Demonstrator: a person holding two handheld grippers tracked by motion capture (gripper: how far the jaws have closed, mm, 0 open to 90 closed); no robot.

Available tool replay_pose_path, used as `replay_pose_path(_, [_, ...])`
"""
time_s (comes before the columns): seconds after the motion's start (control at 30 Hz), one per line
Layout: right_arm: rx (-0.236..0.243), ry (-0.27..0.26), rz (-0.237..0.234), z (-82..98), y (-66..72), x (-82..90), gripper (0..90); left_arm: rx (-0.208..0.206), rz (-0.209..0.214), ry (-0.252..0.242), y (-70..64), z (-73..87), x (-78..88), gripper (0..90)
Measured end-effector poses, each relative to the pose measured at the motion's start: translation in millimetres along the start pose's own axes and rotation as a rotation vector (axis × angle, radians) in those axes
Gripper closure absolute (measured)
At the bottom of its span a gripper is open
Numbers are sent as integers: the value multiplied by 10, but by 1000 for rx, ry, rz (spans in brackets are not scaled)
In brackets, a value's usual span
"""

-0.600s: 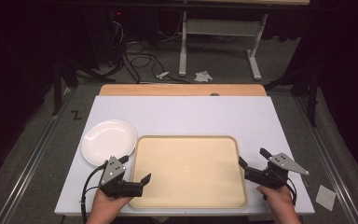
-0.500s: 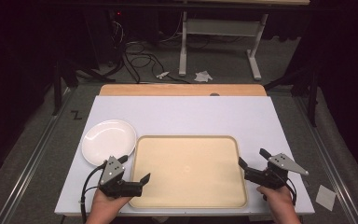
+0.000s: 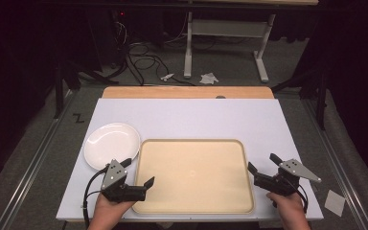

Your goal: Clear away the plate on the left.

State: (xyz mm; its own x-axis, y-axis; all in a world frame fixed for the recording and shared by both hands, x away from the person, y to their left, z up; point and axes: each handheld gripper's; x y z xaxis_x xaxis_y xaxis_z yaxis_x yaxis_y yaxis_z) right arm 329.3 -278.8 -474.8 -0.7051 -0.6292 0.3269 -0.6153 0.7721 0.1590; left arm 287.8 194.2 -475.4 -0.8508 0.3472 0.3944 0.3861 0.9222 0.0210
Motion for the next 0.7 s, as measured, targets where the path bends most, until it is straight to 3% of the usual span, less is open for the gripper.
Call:
replay_pose_path(0.4, [-3, 2, 0, 2, -2, -8, 91, 13, 30, -13, -2, 0, 7, 5])
replay_pose_path(0.7, [0, 4, -3, 5, -5, -15, 91, -5, 41, -11, -5, 4, 3, 5])
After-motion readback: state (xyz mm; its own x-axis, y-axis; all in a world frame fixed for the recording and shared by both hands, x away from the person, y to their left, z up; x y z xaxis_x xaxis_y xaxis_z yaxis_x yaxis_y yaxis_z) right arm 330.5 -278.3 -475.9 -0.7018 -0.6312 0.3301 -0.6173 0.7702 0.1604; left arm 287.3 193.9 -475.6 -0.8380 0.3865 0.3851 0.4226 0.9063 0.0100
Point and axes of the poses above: each handheld gripper's, and its own axes: x roughly backward along the jaws, z roughly out of its underside, y roughly to its left, and after that the axes turned 14 degrees about -z, right-handed
